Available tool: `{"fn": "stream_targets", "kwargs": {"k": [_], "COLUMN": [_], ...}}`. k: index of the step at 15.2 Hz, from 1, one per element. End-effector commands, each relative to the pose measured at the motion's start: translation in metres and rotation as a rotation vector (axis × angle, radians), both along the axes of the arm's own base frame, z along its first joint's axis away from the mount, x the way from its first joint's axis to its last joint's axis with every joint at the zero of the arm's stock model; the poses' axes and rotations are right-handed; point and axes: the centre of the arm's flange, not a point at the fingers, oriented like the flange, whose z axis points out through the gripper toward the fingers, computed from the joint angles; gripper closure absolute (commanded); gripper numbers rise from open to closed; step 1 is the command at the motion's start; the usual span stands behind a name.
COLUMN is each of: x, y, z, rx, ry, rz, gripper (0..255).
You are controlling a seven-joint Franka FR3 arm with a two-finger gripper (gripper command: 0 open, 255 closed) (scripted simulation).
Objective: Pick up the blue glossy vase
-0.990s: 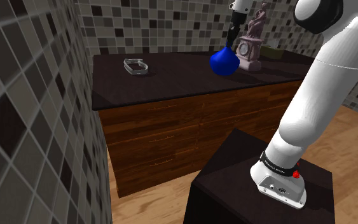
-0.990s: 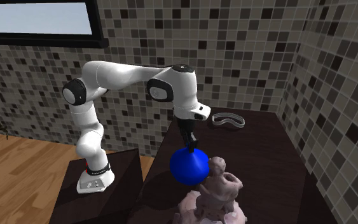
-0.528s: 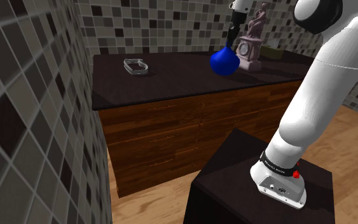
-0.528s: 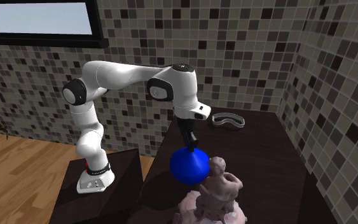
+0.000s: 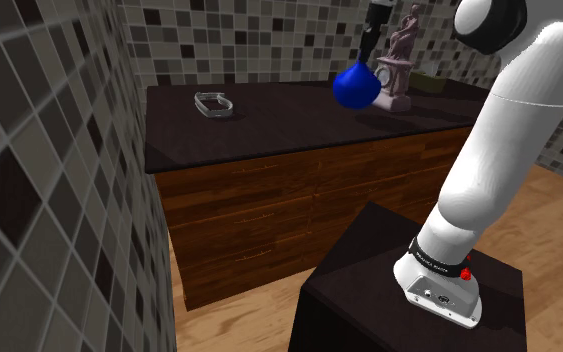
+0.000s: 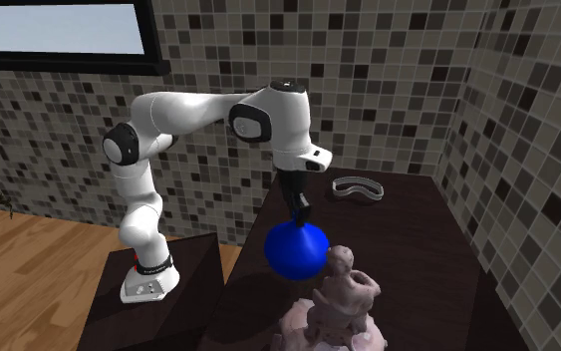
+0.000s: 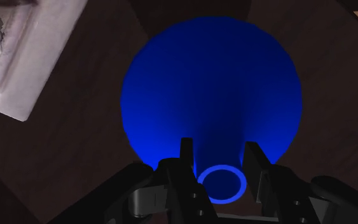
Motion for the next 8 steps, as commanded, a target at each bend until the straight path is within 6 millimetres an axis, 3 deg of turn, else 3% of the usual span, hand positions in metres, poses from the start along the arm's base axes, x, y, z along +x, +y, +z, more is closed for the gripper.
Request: {"fn": "stream_targets", "kwargs": {"k": [1, 6, 8], "x": [0.0, 0.0, -0.001], "y": [0.0, 0.0, 0.0], "z": [0.01, 0.037, 0.038], "rx": [0.0, 0.0, 0.0], "ry": [-0.001, -0.001, -0.001], "rz": [0.0, 0.0, 0.0], "gripper": [255, 255, 255]}}
